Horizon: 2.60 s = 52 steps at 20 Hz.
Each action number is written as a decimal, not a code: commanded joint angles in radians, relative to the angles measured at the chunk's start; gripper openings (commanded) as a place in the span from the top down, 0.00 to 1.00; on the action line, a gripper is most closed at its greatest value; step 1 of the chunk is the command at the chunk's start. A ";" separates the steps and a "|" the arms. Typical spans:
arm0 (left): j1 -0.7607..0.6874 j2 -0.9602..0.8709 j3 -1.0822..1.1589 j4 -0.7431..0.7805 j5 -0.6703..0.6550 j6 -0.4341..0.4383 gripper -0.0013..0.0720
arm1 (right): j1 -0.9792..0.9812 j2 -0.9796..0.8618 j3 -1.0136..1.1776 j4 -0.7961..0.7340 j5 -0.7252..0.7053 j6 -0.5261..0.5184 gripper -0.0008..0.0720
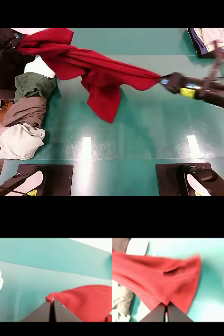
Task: Fold the shirts.
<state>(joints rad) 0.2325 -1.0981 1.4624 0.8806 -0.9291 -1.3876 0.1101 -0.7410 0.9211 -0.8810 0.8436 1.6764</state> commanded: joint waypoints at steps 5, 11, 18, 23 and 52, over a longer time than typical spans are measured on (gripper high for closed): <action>0.014 0.053 -0.019 -0.026 -0.324 -0.003 0.95 | -0.263 0.219 0.002 -0.027 0.206 0.006 0.97; -0.114 0.055 -0.042 -0.152 -0.393 0.000 0.95 | -0.125 0.174 0.105 -0.028 0.256 0.006 0.97; -0.200 0.256 0.088 -0.169 -0.259 0.008 0.95 | 0.085 -0.006 0.719 -0.325 0.597 0.093 0.97; -0.200 0.305 0.101 0.122 -0.400 -0.066 0.95 | 0.134 -0.190 0.942 -0.455 0.882 0.129 0.97; -0.201 0.248 -0.762 -0.245 -0.136 0.316 0.24 | 0.051 0.039 -0.130 -0.338 0.753 0.009 0.97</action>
<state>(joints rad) 0.0326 -0.8196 0.6971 0.8520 -1.0264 -1.2686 0.1612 -0.7120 0.8131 -1.2259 1.5944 1.6810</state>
